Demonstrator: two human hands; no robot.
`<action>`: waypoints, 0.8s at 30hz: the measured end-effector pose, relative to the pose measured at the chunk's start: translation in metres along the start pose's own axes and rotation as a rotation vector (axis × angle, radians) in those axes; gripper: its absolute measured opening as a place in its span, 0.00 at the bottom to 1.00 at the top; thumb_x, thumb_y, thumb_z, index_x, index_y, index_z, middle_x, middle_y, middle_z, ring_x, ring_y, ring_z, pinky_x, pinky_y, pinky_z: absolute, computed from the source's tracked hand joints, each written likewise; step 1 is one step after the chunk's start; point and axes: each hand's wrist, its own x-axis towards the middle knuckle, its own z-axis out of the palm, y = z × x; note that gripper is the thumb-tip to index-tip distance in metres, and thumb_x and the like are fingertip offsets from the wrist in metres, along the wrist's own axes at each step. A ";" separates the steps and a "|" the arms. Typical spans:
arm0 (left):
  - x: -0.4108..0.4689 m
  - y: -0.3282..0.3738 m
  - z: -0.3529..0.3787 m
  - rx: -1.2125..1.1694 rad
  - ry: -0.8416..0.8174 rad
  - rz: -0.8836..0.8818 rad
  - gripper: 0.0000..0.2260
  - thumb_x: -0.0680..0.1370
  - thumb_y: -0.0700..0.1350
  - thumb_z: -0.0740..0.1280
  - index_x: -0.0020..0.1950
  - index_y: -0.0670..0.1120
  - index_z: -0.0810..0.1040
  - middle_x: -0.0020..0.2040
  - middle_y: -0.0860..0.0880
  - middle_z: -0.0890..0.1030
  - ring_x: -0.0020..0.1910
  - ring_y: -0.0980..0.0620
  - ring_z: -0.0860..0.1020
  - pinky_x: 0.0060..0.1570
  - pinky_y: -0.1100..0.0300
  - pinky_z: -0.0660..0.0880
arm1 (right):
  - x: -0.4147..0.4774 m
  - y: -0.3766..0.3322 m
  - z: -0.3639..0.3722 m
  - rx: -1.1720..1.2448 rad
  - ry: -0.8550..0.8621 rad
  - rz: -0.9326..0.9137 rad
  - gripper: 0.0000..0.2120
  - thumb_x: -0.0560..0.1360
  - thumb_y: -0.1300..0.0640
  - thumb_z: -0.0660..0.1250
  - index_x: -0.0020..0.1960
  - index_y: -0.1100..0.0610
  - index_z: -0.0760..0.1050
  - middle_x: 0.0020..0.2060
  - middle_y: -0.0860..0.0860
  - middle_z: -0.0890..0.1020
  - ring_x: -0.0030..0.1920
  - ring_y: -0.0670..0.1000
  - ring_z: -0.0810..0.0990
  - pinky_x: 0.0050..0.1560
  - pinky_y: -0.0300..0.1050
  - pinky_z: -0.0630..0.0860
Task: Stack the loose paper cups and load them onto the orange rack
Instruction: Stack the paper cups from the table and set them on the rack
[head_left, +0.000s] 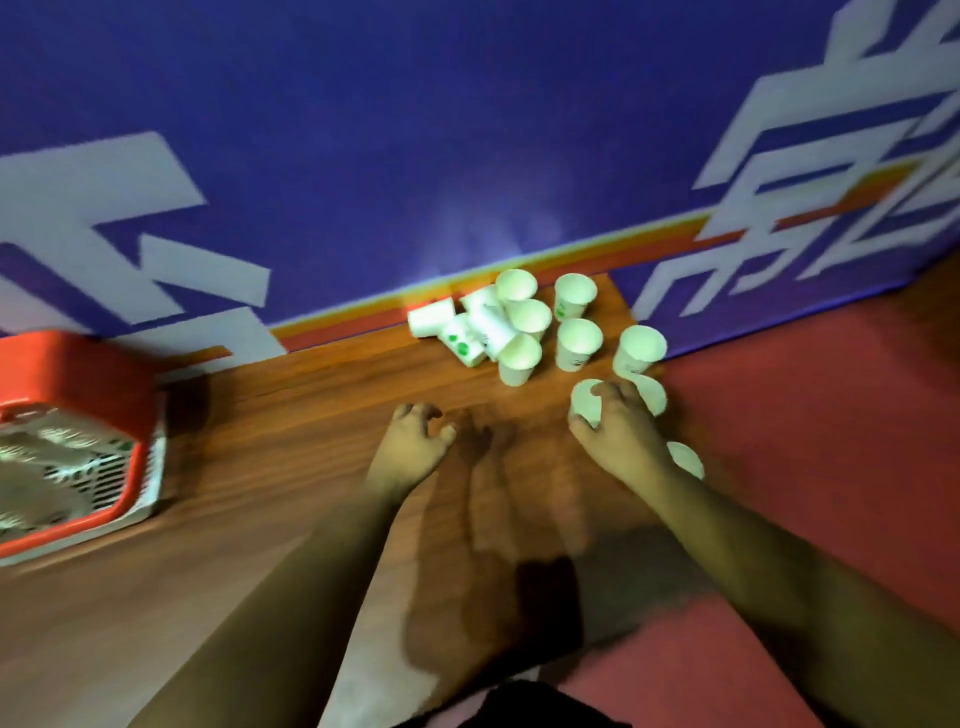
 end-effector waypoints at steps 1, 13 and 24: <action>0.006 0.015 0.014 0.009 -0.021 0.028 0.19 0.78 0.53 0.65 0.65 0.45 0.75 0.59 0.49 0.69 0.59 0.46 0.75 0.61 0.55 0.72 | 0.002 0.018 -0.007 0.008 0.007 0.025 0.28 0.74 0.47 0.67 0.68 0.60 0.68 0.66 0.60 0.69 0.65 0.62 0.71 0.64 0.57 0.70; 0.068 0.139 0.144 0.131 -0.206 0.238 0.40 0.67 0.60 0.72 0.73 0.43 0.63 0.73 0.42 0.65 0.71 0.42 0.66 0.69 0.51 0.65 | 0.006 0.150 0.002 0.023 -0.138 0.229 0.46 0.67 0.37 0.71 0.76 0.54 0.54 0.72 0.57 0.63 0.71 0.61 0.63 0.69 0.56 0.63; 0.093 0.131 0.196 0.311 -0.166 0.324 0.35 0.73 0.52 0.75 0.75 0.48 0.63 0.74 0.46 0.65 0.72 0.42 0.66 0.70 0.47 0.68 | 0.001 0.169 0.035 0.038 -0.059 0.125 0.38 0.65 0.50 0.73 0.72 0.58 0.64 0.64 0.58 0.71 0.61 0.59 0.74 0.58 0.50 0.74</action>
